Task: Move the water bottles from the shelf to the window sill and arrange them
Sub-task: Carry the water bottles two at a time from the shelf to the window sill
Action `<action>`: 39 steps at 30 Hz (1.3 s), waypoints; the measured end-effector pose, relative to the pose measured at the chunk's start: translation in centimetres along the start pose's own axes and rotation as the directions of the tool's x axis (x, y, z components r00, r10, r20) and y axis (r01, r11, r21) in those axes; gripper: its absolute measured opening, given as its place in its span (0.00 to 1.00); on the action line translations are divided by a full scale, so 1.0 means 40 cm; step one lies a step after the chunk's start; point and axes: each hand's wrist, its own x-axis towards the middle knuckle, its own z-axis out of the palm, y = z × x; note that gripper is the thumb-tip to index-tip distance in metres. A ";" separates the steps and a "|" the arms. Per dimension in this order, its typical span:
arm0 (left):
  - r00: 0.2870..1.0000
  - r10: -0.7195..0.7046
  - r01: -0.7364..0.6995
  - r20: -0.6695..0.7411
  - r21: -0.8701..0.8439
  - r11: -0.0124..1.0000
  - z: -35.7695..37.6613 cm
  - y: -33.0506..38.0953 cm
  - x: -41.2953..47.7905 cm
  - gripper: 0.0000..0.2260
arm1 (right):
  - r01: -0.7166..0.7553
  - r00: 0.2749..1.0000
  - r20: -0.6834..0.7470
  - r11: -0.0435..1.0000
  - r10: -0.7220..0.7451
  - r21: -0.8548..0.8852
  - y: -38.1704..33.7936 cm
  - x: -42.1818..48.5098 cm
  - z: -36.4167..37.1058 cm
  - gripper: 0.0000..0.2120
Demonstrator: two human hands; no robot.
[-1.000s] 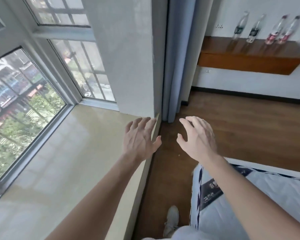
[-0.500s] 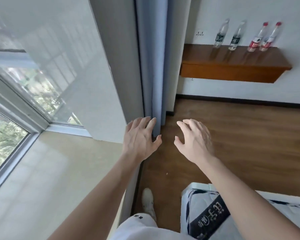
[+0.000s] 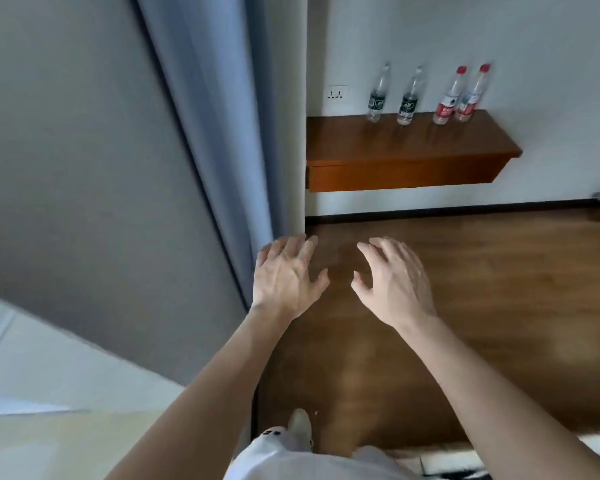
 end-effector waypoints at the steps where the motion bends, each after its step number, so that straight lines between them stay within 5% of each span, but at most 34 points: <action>1: 1.000 0.025 -0.025 0.006 -0.004 1.000 0.010 0.003 0.051 0.26 | -0.020 1.000 0.000 1.000 0.020 -0.011 0.016 0.035 0.002 0.22; 18: 0.980 0.194 -0.190 0.045 -0.069 0.979 0.185 0.187 0.681 0.27 | -0.255 0.964 0.047 0.962 0.261 -0.095 0.385 0.463 0.109 0.25; 39: 0.994 0.076 -0.081 0.081 0.059 0.995 0.371 0.494 1.429 0.27 | -0.181 0.981 0.074 0.983 0.182 -0.018 1.020 1.111 0.189 0.26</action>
